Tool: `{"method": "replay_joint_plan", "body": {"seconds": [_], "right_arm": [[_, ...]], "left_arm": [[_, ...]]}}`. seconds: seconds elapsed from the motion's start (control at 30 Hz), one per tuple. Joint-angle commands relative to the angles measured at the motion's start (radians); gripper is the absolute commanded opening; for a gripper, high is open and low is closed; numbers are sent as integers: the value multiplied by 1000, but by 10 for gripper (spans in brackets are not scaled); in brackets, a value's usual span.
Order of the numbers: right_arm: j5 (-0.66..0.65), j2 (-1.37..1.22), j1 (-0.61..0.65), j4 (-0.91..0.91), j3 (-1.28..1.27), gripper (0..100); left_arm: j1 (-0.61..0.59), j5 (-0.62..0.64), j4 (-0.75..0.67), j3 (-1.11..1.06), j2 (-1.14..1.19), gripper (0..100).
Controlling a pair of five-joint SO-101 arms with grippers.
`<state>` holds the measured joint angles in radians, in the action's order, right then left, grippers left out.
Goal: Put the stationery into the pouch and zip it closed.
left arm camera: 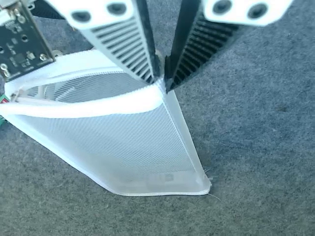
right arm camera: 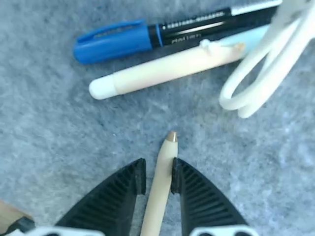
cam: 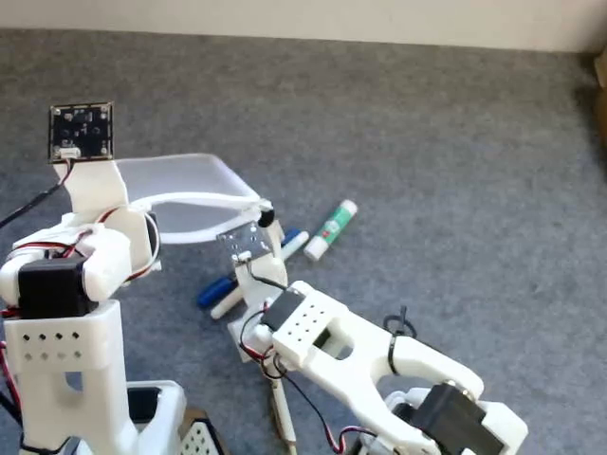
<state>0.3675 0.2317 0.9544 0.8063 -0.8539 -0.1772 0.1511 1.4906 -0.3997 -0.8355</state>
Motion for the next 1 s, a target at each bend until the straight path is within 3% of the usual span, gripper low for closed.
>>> {"method": "replay_joint_plan", "body": {"seconds": [0.0, 0.43, 0.97], "right_arm": [[3, 39, -2, -2, 39, 81], [0, 426, 18, 79, -84, 81], [0, 142, 22, -51, -102, 81]], "left_arm": [[-21, 14, -9, 16, -1, 7], [-22, 52, -21, 15, 4, 7], [-68, 55, -21, 15, -1, 7]]}}
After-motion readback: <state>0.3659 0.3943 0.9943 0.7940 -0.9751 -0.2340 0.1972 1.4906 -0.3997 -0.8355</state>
